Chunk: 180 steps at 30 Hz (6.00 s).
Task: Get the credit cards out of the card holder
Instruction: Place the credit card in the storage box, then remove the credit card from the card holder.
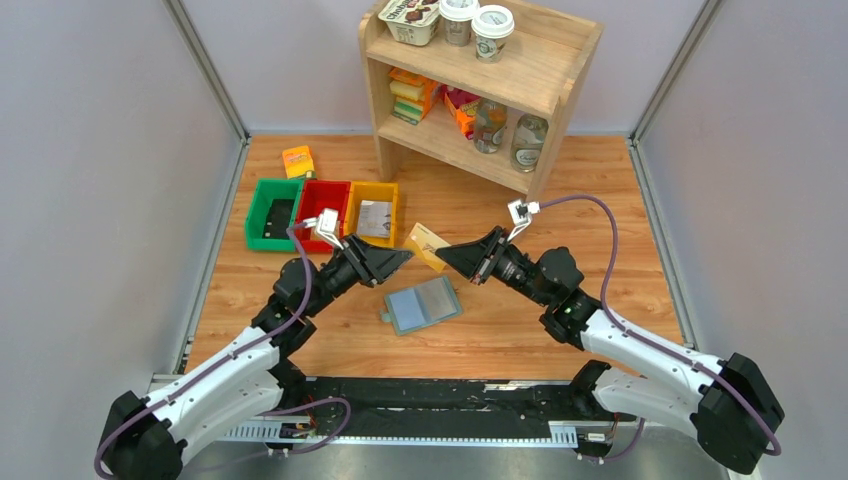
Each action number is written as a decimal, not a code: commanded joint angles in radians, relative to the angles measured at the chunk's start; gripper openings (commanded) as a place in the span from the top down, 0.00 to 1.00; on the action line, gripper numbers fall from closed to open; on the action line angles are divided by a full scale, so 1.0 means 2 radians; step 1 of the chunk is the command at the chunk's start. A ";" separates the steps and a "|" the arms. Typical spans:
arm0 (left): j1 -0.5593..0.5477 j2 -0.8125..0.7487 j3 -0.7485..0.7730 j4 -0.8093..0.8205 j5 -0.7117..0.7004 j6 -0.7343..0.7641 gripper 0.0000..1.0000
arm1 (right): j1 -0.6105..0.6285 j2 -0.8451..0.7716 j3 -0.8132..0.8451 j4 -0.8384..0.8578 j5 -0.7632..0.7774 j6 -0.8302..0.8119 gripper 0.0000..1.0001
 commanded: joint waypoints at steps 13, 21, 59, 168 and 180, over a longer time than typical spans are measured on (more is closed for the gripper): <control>-0.021 0.073 0.012 0.148 0.023 -0.034 0.53 | -0.001 0.019 -0.027 0.084 0.027 0.056 1.00; -0.034 0.095 0.014 0.170 0.016 -0.049 0.61 | -0.002 0.016 -0.040 0.094 0.047 0.073 1.00; 0.361 0.121 -0.006 0.004 0.035 -0.086 1.00 | -0.046 -0.251 -0.036 -0.353 0.166 -0.192 0.00; -0.028 0.306 0.047 -0.272 -0.028 0.032 0.75 | 0.068 0.355 0.258 -0.430 0.013 -0.139 0.38; -0.029 0.312 0.026 -0.244 -0.028 0.009 0.77 | 0.079 0.290 0.260 -0.443 0.038 -0.176 0.39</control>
